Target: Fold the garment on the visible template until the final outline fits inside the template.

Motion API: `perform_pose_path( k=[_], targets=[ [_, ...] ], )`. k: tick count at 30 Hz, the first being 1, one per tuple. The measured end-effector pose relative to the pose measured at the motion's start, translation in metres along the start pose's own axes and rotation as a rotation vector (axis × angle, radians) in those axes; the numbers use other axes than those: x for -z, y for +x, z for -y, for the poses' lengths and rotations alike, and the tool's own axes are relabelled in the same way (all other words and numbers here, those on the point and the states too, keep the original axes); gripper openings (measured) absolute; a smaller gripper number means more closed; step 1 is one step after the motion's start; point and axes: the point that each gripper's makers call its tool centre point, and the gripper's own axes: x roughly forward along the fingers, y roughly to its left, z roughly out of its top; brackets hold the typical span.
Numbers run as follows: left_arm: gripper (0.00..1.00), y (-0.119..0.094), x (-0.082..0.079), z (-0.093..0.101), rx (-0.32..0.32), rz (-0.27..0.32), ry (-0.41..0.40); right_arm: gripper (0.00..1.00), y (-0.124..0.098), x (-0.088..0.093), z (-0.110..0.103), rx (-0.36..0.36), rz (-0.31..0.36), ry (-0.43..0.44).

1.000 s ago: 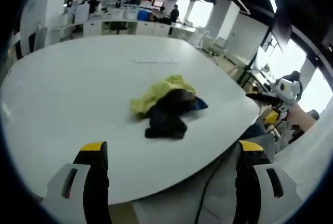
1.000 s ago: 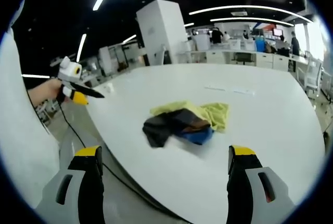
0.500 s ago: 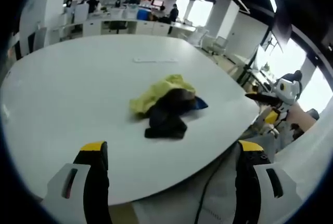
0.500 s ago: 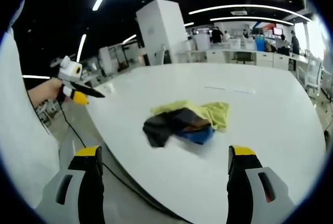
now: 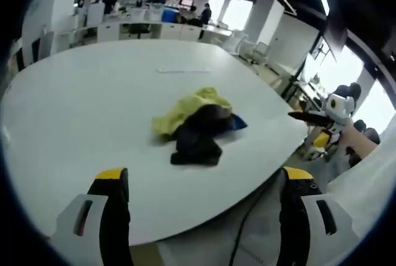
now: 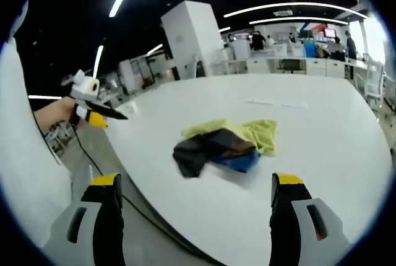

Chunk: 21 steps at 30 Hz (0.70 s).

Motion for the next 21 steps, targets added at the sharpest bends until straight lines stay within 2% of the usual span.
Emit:
perform_pose_path(
  k=[2,21],
  targets=[
    [0.99,0.001,0.0,0.0,0.002,-0.005,0.004,0.95,0.0,0.001,0.0,0.001,0.0,0.01],
    [0.96,0.013,-0.005,0.005,0.039,-0.01,0.011,0.96,0.008,0.001,0.004,0.005,-0.008,0.021]
  ],
)
